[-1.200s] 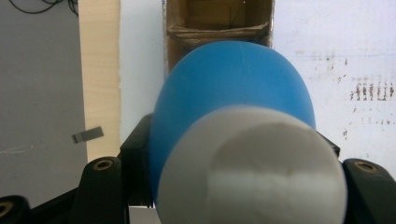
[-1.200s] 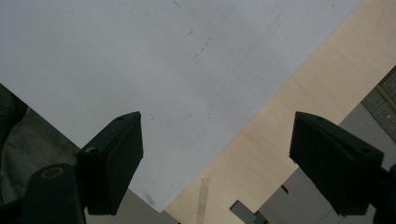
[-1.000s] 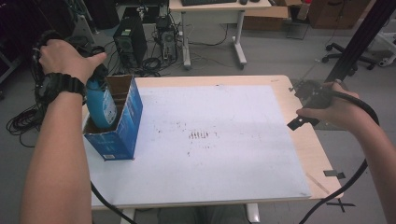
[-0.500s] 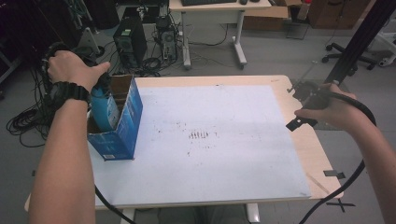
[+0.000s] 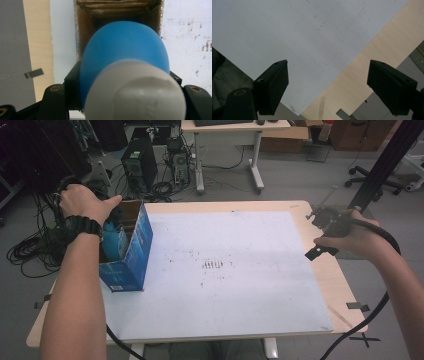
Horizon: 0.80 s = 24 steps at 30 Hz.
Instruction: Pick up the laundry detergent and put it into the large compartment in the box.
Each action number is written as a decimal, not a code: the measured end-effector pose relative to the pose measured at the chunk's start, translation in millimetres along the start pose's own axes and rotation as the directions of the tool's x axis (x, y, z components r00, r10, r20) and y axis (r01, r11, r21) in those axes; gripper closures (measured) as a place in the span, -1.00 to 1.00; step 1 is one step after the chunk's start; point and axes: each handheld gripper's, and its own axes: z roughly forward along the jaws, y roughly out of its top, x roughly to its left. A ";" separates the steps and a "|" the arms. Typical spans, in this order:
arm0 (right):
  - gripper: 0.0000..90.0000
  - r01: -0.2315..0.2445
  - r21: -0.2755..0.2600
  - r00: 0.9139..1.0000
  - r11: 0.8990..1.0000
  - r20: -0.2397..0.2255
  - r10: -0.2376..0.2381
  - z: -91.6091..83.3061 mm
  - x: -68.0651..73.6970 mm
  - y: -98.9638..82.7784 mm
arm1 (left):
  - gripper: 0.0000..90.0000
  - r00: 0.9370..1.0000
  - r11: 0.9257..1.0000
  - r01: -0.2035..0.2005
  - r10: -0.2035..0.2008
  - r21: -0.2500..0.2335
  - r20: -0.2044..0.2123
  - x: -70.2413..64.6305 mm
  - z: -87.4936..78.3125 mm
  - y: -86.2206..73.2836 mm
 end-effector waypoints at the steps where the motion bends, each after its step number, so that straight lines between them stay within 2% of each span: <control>1: -0.62 0.000 0.000 1.000 1.000 0.000 0.000 0.1 0.1 0.0 | -0.17 1.000 1.000 0.000 0.000 0.003 0.002 0.1 2.6 0.0; 24: -0.62 -0.001 0.004 1.000 1.000 0.003 0.001 -0.2 1.8 -0.1 | -0.17 1.000 0.999 0.007 -0.007 0.035 0.012 1.0 38.5 -2.0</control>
